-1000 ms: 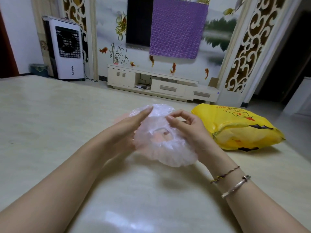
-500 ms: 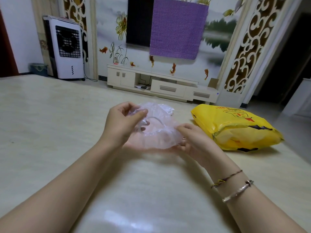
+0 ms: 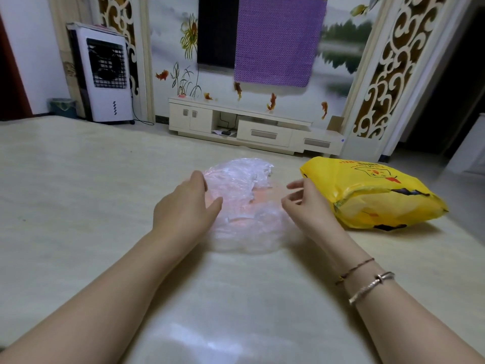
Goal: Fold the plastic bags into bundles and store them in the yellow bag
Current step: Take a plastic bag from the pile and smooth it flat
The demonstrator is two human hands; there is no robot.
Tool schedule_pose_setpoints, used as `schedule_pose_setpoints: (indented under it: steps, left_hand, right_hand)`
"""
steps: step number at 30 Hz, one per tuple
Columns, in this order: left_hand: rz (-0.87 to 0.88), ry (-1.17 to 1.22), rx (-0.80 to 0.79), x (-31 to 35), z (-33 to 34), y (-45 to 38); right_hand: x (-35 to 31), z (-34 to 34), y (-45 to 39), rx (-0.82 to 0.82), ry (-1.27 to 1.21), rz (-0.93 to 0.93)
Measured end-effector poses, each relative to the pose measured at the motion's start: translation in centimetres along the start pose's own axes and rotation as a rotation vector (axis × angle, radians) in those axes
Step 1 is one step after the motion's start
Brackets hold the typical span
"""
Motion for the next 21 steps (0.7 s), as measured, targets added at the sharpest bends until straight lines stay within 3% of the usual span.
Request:
schedule_pose_setpoints:
  steps: [3, 6, 8, 14, 21]
  left_hand:
    - [0.238, 0.056, 0.1, 1.5, -0.8, 0.0]
    - [0.336, 0.171, -0.074, 2.0, 0.5, 0.5]
    - [0.372, 0.115, -0.216, 2.0, 1.8, 1.0]
    - [0.395, -0.026, -0.523, 1.8, 4.0, 1.9]
    - [0.385, -0.178, -0.67, 1.3, 4.5, 2.1]
  right_hand:
    - [-2.3, -0.6, 1.3, 0.027, 0.031, -0.272]
    - [-3.3, 0.9, 2.8, -0.125, 0.097, -0.456]
    - [-3.1, 2.2, 3.5, -0.253, 0.167, -0.491]
    - [0.2, 2.7, 4.1, -0.678, 0.585, -0.29]
    - [1.7, 0.3, 4.1, -0.737, 0.745, -0.195]
Point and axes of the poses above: each hand's wrist, its own y-axis away from the middle knuckle, its own z-axis out of the palm, x = y × z, the point moved 5 cm from there along -y, towards the middle knuckle, and after that the axes turned 7 degrees about x, right-handed, at the moved point
